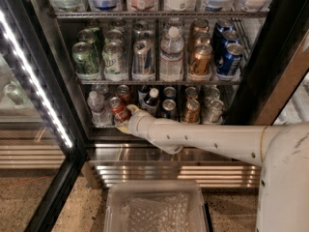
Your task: Pick coke can from bottom shelf of fridge
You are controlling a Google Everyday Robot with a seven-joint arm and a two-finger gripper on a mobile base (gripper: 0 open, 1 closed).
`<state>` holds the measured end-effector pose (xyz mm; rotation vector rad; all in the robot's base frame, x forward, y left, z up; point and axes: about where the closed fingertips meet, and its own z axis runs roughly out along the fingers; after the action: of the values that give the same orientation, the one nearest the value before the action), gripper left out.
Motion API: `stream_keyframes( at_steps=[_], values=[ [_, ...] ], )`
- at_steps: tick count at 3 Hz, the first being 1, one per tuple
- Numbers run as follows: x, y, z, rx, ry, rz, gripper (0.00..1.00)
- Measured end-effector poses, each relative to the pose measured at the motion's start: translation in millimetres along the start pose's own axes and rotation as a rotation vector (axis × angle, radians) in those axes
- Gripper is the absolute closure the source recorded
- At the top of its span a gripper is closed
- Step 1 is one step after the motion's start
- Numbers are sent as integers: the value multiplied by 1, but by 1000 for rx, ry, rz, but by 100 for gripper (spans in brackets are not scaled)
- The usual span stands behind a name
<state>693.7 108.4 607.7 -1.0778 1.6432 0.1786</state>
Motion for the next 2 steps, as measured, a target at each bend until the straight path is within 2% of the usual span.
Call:
stream_keyframes(
  at_steps=[1, 2],
  values=[
    [8, -10, 1, 8, 35, -16, 25],
    [18, -16, -3, 26, 49, -5, 28]
  ],
)
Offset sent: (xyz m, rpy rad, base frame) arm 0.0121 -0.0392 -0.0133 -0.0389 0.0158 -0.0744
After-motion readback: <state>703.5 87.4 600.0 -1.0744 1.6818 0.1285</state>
